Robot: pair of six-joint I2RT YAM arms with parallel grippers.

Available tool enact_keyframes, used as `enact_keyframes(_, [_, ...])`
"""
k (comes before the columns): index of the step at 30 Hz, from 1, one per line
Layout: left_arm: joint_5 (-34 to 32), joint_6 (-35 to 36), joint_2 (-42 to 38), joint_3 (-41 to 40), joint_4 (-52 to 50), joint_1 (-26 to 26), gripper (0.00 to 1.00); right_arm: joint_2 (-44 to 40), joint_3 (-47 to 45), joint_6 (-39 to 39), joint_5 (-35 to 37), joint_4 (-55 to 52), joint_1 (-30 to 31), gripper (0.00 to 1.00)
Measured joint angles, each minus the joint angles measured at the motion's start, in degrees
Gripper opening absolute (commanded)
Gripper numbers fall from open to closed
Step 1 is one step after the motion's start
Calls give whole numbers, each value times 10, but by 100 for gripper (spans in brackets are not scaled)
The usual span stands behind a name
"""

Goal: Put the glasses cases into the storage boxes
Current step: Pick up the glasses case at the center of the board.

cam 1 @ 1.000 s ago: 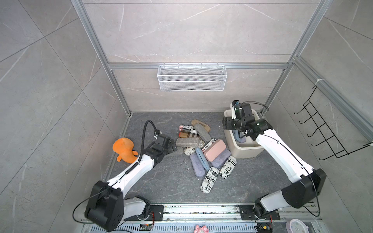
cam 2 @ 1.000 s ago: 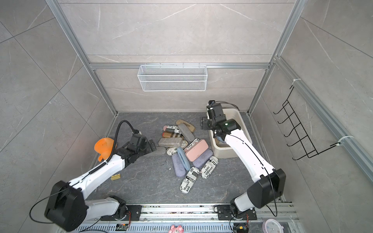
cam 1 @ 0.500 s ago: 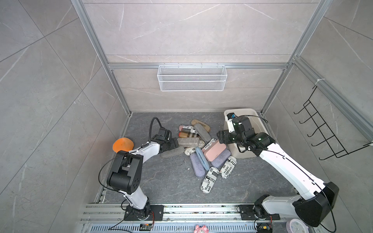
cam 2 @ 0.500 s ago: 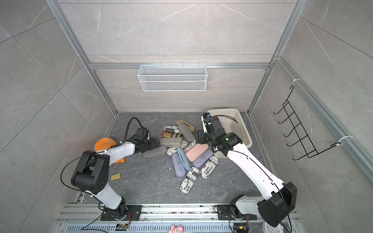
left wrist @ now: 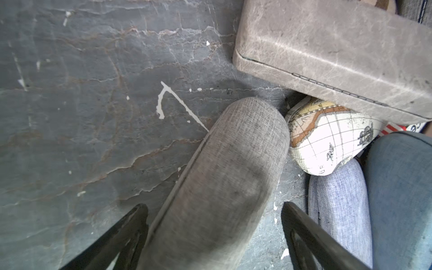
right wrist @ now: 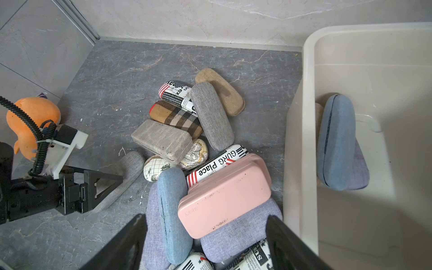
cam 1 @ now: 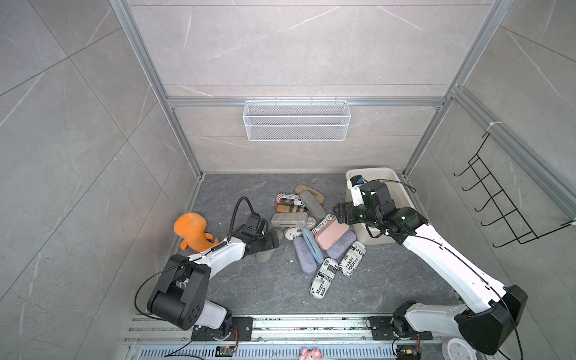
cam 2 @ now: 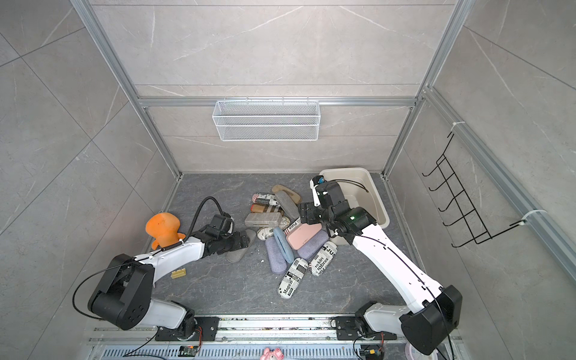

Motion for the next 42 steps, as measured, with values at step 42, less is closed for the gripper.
enact_keyframes(42, [-150, 29, -285, -83, 12, -199, 61, 9, -17, 84, -116, 76, 75, 80])
